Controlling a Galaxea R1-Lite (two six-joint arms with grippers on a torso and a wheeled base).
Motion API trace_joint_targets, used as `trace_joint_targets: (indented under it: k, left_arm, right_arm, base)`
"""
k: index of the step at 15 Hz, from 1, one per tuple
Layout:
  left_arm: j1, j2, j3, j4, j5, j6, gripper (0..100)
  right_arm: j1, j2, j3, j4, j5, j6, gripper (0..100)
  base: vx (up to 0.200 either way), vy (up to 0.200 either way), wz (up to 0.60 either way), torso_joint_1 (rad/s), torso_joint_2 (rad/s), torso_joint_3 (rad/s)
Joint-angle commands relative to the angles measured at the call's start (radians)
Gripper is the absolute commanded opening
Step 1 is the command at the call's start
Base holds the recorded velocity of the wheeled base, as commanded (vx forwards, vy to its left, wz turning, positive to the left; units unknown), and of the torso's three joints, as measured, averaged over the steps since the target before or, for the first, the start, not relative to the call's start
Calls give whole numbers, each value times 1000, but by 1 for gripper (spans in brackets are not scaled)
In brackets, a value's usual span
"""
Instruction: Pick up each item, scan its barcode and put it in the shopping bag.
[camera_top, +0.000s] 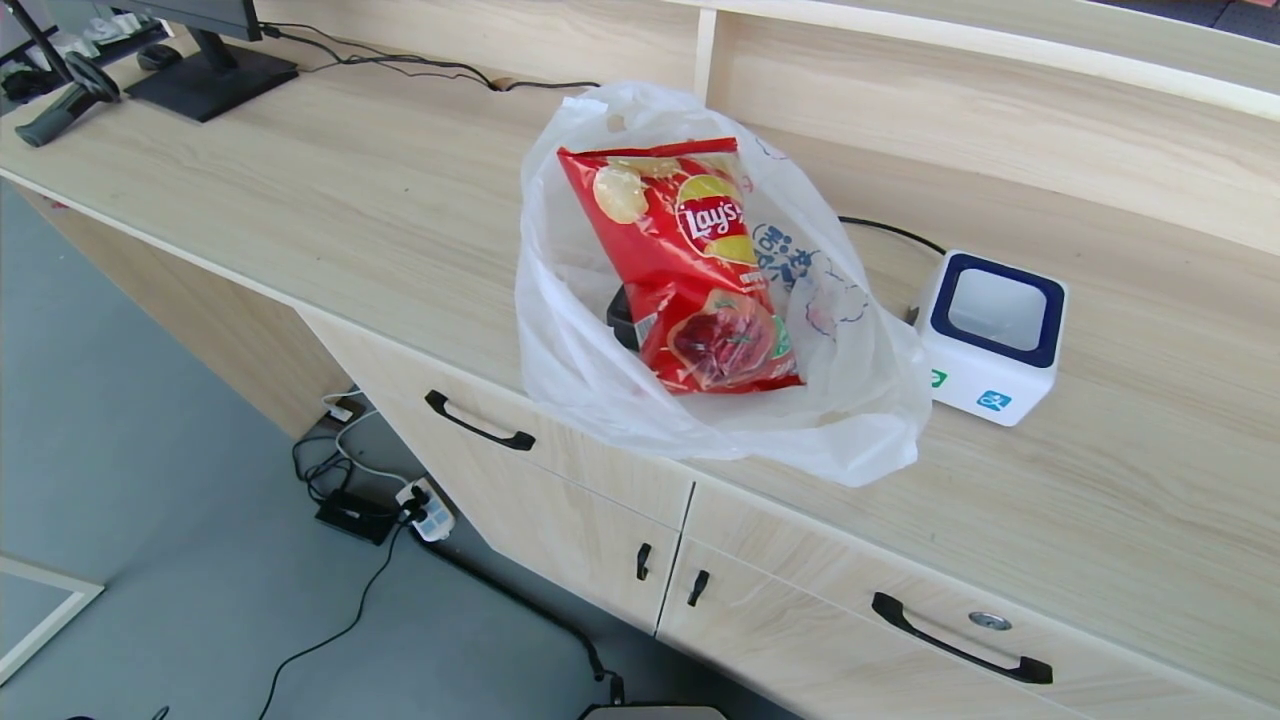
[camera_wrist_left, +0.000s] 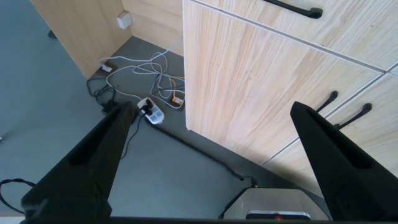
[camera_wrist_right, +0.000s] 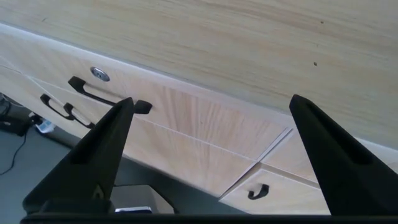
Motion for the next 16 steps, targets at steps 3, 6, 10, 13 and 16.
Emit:
trace_joint_targets:
  k: [3, 6, 10, 13, 16]
  left_arm:
    - [1, 2, 0, 0, 0, 0, 100]
    - [0, 0, 0, 0, 0, 0, 100]
    - [0, 2, 0, 0, 0, 0, 100]
    - [0, 0, 0, 0, 0, 0, 100]
    - [0, 0, 0, 0, 0, 0, 100]
  right_arm:
    - [0, 2, -1, 0, 0, 1, 100]
    - [0, 2, 1, 0, 0, -4, 100]
    - [0, 2, 1, 0, 0, -4, 100]
    - [0, 2, 1, 0, 0, -2, 100]
    - [0, 2, 1, 0, 0, -4, 100]
  base:
    - [0, 0, 0, 0, 0, 0]
    - [0, 0, 0, 0, 0, 0]
    - [0, 0, 0, 0, 0, 0]
    - [0, 0, 0, 0, 0, 0]
    - [0, 0, 0, 0, 0, 0]
